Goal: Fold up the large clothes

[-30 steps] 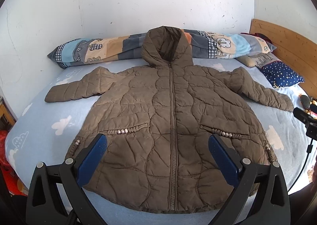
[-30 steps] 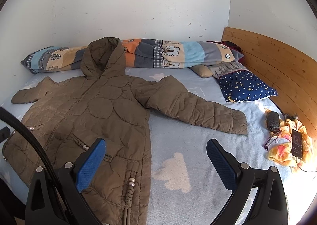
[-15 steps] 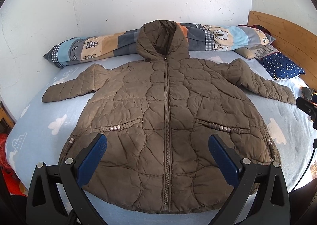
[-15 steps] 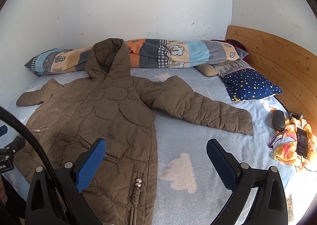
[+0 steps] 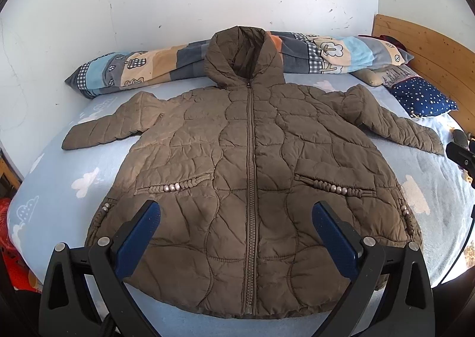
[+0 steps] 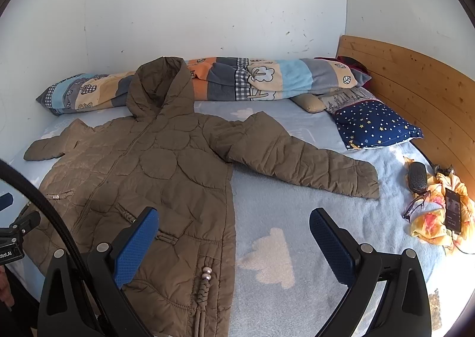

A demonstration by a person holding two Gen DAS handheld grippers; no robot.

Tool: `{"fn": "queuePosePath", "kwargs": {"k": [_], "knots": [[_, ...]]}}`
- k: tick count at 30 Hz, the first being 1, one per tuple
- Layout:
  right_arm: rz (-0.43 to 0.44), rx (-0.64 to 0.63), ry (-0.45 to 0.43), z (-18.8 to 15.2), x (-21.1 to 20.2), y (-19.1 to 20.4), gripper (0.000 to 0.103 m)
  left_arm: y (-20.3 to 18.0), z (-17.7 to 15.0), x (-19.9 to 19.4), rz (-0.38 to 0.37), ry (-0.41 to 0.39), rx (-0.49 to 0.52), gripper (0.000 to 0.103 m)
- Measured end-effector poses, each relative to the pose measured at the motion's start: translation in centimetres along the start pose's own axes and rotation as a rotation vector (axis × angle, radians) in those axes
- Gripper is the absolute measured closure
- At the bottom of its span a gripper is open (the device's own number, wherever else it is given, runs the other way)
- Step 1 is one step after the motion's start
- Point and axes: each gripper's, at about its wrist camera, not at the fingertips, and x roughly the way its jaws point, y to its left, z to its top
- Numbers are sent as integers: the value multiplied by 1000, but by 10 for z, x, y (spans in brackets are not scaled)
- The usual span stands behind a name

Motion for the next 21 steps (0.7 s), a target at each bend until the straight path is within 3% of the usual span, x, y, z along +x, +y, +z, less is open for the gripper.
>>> {"fn": "queuePosePath", "kwargs": {"k": [16, 21], "knots": [[17, 8, 59, 0, 15, -3, 0, 15, 14, 22, 11, 9, -35, 1], [34, 102, 99, 0, 27, -26, 0, 28, 27, 37, 32, 9, -39, 1]]}}
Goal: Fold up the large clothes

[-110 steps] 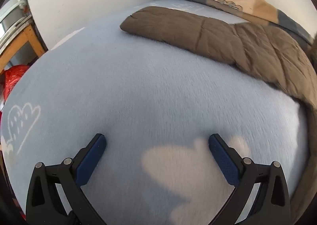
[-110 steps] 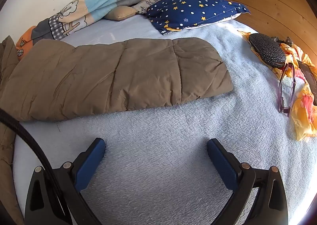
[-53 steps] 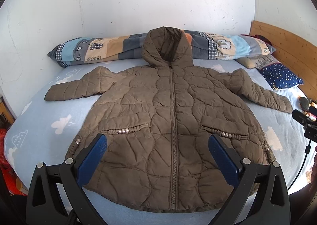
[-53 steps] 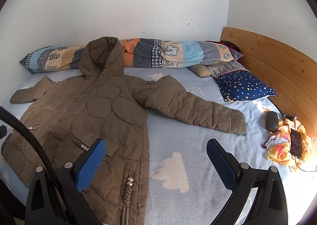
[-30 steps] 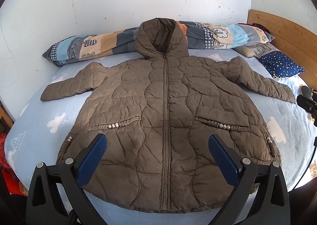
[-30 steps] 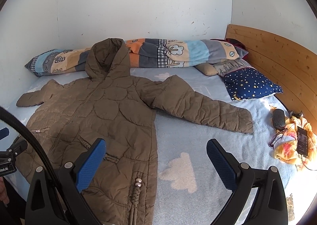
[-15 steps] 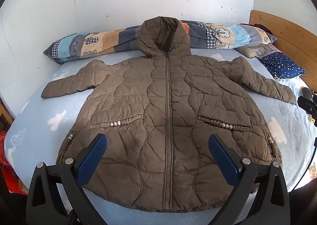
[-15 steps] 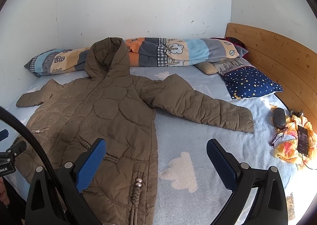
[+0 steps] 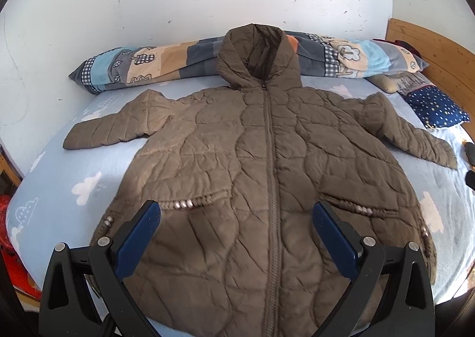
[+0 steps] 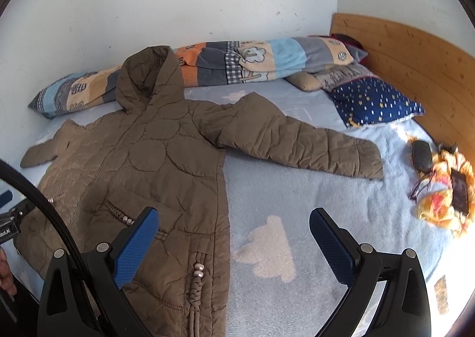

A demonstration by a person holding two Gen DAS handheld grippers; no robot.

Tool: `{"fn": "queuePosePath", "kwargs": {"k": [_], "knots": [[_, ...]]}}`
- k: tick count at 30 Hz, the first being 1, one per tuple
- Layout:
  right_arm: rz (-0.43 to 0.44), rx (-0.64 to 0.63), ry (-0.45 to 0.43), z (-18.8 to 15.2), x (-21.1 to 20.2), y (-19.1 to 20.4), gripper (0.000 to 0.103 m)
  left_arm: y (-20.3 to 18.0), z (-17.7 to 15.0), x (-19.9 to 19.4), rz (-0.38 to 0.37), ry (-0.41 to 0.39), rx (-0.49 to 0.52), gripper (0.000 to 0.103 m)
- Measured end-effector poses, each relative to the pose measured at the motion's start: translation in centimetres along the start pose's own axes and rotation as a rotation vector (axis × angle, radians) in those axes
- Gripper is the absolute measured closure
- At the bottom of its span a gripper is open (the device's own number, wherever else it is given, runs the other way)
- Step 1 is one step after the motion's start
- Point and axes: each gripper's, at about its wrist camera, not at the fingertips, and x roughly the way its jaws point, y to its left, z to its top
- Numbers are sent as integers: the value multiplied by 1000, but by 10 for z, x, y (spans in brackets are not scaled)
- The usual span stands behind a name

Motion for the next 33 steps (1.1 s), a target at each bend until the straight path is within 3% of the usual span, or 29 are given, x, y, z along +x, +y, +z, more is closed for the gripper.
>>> {"fn": "queuePosePath", "kwargs": {"k": [10, 14, 16, 20, 25, 29, 33], "knots": [[37, 389, 43, 37, 47, -104, 0, 30, 64, 40, 52, -49, 36, 1], [106, 671, 24, 42, 73, -164, 2, 53, 78, 65, 107, -74, 20, 1], [115, 809, 3, 38, 82, -195, 6, 68, 80, 76, 106, -33, -30, 1], [89, 1006, -31, 27, 96, -250, 13, 89, 79, 90, 31, 46, -123, 1], [66, 1111, -48, 21, 116, -293, 18, 83, 76, 96, 17, 75, -112, 1], [56, 1117, -14, 24, 139, -307, 33, 77, 73, 104, 7, 97, -113, 1], [18, 1123, 19, 16, 157, -318, 34, 71, 73, 114, 7, 121, -112, 1]]}}
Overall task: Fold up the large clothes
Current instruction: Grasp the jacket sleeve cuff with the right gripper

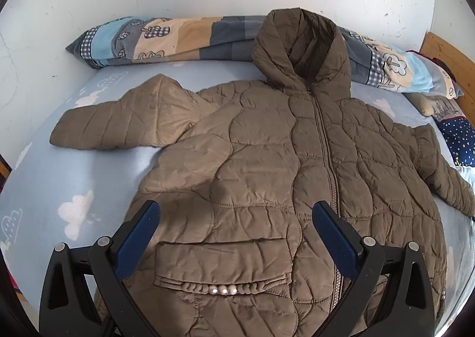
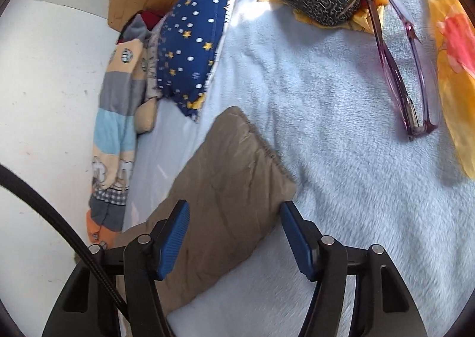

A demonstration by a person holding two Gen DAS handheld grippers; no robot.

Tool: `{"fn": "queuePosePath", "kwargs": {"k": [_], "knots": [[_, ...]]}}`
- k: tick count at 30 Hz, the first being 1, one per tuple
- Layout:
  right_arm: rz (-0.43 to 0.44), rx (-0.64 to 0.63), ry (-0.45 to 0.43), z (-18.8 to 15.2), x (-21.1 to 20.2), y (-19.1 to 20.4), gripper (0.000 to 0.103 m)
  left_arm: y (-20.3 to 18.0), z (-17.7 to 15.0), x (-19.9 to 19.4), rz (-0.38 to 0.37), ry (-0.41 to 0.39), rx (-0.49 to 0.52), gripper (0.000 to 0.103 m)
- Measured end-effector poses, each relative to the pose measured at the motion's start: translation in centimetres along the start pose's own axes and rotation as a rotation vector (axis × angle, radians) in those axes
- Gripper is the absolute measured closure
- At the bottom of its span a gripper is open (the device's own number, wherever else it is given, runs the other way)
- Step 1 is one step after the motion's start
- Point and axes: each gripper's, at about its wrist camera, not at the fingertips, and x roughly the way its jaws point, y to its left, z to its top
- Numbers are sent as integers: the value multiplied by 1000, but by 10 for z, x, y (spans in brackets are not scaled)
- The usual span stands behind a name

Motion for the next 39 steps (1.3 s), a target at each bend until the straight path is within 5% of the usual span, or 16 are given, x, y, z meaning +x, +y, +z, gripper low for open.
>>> {"fn": "queuePosePath", "kwargs": {"k": [7, 10, 12, 21, 31, 39], "knots": [[-3, 49, 13, 9, 25, -15, 37, -7, -3, 11, 11, 25, 24, 1], [17, 30, 34, 10, 33, -9, 76, -6, -2, 11, 16, 20, 30, 1], [34, 26, 15, 9, 27, -2, 81, -4, -2, 11, 19, 17, 23, 1], [155, -64, -243, 27, -62, 53, 84, 4, -1, 4, 16, 4, -10, 1], [240, -217, -263, 3, -90, 134, 84, 18, 0, -3, 16, -14, -51, 1], [383, -411, -188, -79, -113, 237, 84, 42, 0, -9, 27, -24, -92, 1]]}}
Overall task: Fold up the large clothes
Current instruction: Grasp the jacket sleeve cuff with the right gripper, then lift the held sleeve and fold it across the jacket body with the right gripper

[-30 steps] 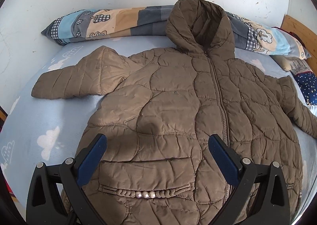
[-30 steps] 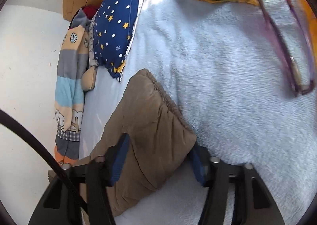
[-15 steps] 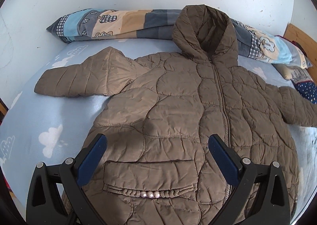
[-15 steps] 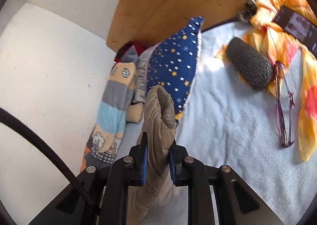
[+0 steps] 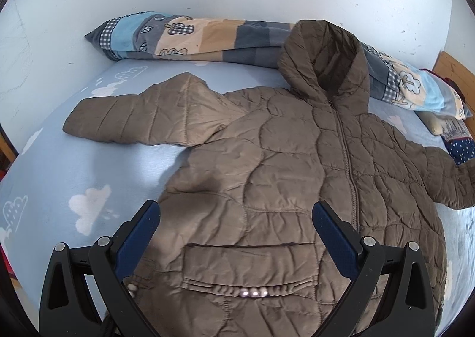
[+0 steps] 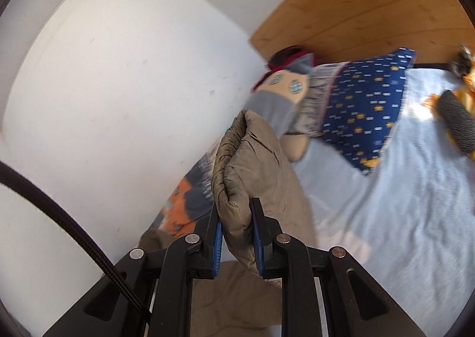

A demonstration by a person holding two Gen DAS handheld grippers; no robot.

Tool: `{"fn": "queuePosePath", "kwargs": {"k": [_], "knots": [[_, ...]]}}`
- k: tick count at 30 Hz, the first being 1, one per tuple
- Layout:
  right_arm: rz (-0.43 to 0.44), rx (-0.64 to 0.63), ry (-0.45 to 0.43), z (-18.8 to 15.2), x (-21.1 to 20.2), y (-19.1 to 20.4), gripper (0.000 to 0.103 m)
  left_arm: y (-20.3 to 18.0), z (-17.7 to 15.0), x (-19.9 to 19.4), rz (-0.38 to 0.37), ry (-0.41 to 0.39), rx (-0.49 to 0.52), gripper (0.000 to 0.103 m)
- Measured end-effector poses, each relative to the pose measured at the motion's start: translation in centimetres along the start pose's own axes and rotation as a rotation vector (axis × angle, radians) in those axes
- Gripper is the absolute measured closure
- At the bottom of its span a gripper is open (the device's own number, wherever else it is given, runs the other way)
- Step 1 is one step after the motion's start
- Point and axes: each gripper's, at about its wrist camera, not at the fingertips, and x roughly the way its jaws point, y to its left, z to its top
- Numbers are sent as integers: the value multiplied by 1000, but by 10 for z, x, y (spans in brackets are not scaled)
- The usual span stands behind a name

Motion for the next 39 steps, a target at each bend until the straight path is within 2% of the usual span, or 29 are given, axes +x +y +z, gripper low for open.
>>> {"fn": "queuePosePath", "kwargs": {"k": [9, 12, 16, 22, 25, 28, 33, 36, 39], "knots": [[185, -220, 140, -89, 38, 175, 84, 49, 2, 2, 25, -5, -83, 1], [226, -280, 206, -129, 61, 226, 84, 66, 3, 0, 13, 0, -125, 1], [239, -387, 317, -205, 101, 283, 84, 83, 2, -6, 6, -11, -151, 1], [192, -493, 508, -323, 166, 296, 84, 107, 1, -4, -6, 13, -216, 1], [138, -558, 634, -371, 192, 280, 84, 111, 1, -3, -15, 17, -226, 1], [108, -594, 691, -402, 212, 266, 84, 111, 2, -3, -19, 14, -222, 1], [73, -681, 756, -445, 221, 262, 84, 108, 2, 0, -23, 24, -221, 1], [51, -728, 781, -459, 222, 258, 83, 104, 1, 1, -22, 27, -209, 1], [48, -770, 803, -463, 220, 258, 77, 103, 1, 3, -21, 32, -204, 1]]}}
